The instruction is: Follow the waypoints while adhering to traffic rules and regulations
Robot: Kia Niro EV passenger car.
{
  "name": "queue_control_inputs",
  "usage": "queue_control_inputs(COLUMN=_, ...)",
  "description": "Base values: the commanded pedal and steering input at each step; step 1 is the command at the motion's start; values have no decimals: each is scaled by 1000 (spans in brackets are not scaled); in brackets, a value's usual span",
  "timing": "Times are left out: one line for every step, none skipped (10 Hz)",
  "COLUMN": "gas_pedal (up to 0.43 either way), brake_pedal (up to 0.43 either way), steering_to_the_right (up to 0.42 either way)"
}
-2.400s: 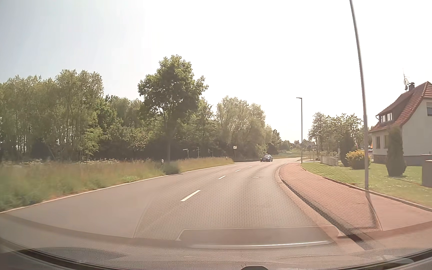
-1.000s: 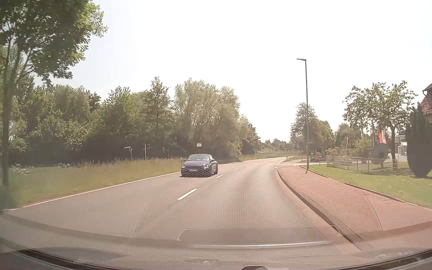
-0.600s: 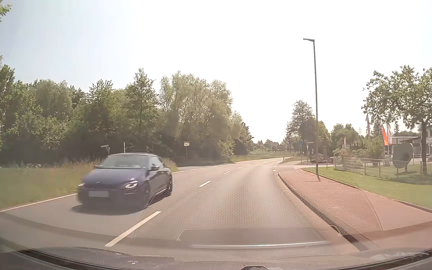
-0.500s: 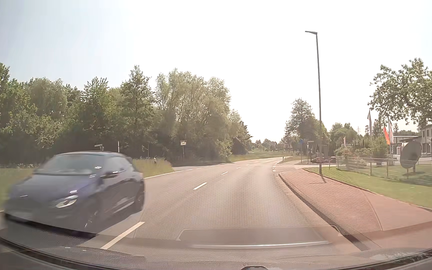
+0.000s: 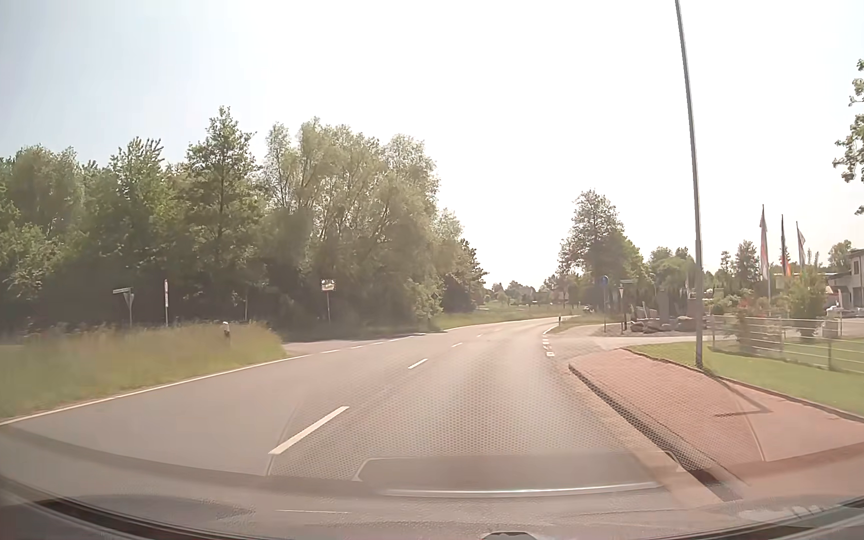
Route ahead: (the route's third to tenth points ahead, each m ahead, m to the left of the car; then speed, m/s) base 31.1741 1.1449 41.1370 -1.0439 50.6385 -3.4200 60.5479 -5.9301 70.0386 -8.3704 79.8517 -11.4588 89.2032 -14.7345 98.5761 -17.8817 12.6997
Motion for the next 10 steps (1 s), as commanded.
queue_control_inputs(gas_pedal=0, brake_pedal=0, steering_to_the_right=23)
queue_control_inputs(gas_pedal=0, brake_pedal=0, steering_to_the_right=23)
queue_control_inputs(gas_pedal=0, brake_pedal=0, steering_to_the_right=22)
queue_control_inputs(gas_pedal=0, brake_pedal=0, steering_to_the_right=22)
queue_control_inputs(gas_pedal=0, brake_pedal=0, steering_to_the_right=22)
queue_control_inputs(gas_pedal=0, brake_pedal=0, steering_to_the_right=22)
queue_control_inputs(gas_pedal=0, brake_pedal=0, steering_to_the_right=22)
queue_control_inputs(gas_pedal=0, brake_pedal=0, steering_to_the_right=22)
queue_control_inputs(gas_pedal=87, brake_pedal=0, steering_to_the_right=22)
queue_control_inputs(gas_pedal=220, brake_pedal=0, steering_to_the_right=22)
